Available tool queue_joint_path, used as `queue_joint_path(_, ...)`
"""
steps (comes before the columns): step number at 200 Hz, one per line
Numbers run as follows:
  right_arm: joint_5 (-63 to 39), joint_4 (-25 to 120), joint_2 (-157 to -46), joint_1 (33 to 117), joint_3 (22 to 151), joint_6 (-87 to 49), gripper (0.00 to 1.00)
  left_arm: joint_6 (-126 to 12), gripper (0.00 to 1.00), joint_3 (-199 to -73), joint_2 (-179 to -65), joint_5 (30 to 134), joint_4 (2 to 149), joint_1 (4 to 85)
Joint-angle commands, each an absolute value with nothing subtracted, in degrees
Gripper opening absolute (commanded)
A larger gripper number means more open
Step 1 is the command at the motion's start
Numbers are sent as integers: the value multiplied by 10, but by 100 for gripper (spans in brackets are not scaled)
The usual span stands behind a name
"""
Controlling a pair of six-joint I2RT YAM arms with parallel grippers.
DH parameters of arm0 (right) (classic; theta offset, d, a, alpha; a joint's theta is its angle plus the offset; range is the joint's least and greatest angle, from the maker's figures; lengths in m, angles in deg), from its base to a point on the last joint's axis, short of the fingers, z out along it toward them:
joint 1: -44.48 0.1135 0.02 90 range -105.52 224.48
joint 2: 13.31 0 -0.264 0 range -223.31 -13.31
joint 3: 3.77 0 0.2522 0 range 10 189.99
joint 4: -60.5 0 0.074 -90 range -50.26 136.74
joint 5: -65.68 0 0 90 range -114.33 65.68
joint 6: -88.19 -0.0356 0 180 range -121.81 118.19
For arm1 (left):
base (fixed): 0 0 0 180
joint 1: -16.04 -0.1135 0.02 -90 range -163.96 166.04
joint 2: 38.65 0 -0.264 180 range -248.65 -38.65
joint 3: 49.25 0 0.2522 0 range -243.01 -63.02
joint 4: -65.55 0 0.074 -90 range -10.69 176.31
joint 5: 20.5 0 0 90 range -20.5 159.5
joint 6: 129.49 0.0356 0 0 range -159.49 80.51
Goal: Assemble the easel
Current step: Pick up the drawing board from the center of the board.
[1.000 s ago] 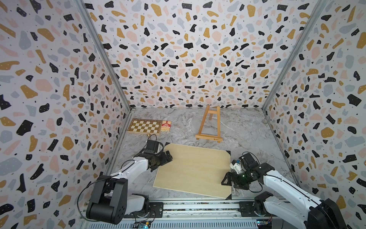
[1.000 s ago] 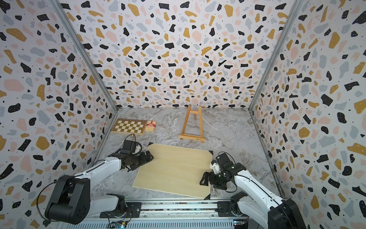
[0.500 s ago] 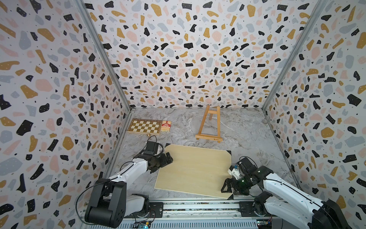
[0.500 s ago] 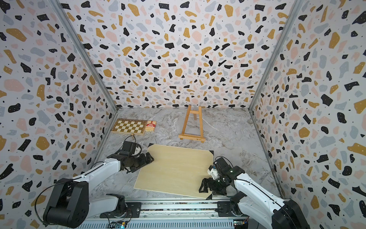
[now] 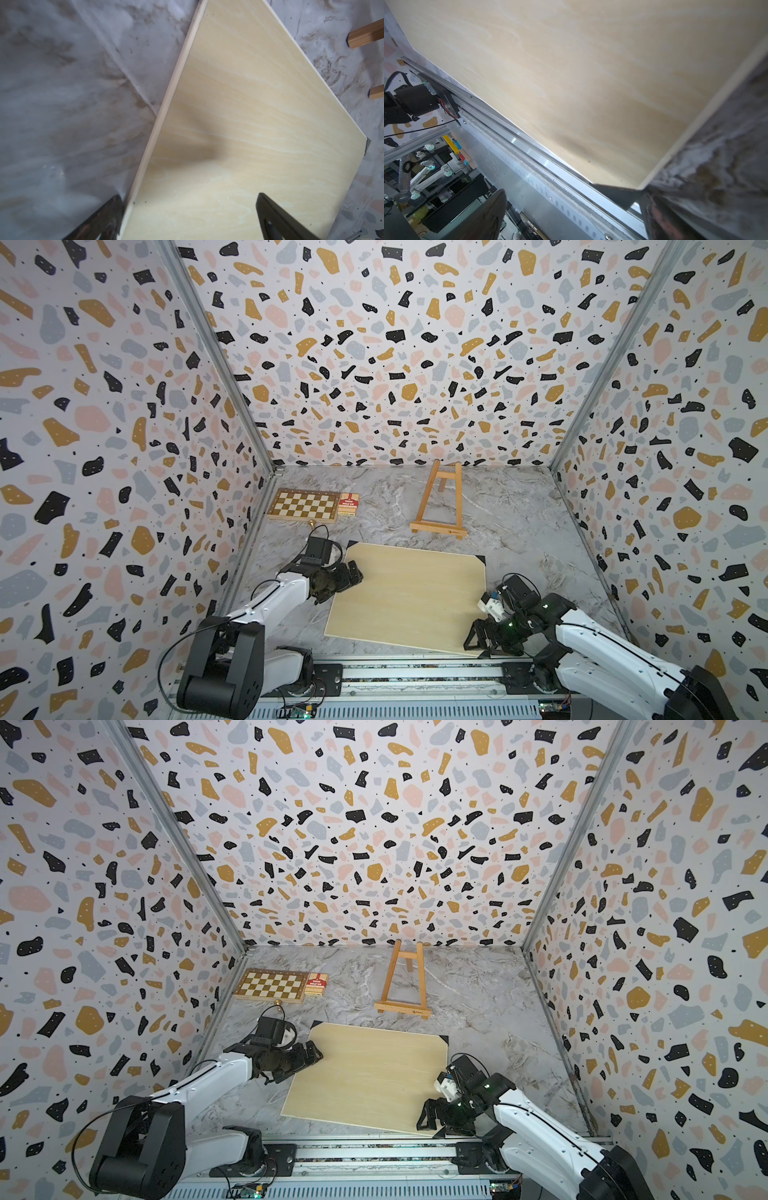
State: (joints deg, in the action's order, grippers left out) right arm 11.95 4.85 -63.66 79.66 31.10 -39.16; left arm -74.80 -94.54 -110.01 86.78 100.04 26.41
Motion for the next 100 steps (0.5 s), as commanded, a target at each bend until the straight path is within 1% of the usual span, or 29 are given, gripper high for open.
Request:
queue_joint_path(1, 142, 83, -640, 810, 278, -428, 100, -756, 99, -924, -1100, 900, 1058, 271)
queue_joint_path(24, 135, 104, -650, 810, 304, -428, 100, -761, 100, -914, -1087, 909, 1051, 270)
queue_joint_path(51, 176, 141, -633, 794, 310, -444, 100, -760, 100, -912, -1083, 920, 1053, 270)
queue_joint_path(61, 144, 115, -630, 792, 309, -434, 100, -758, 100, -910, -1083, 911, 1059, 271)
queue_joint_path(80, 83, 59, -659, 778, 308, -394, 100, -755, 100, -910, -1083, 902, 1062, 270)
queue_joint_path(100, 130, 129, -639, 778, 281, -420, 100, -758, 100, -906, -1085, 914, 1051, 271)
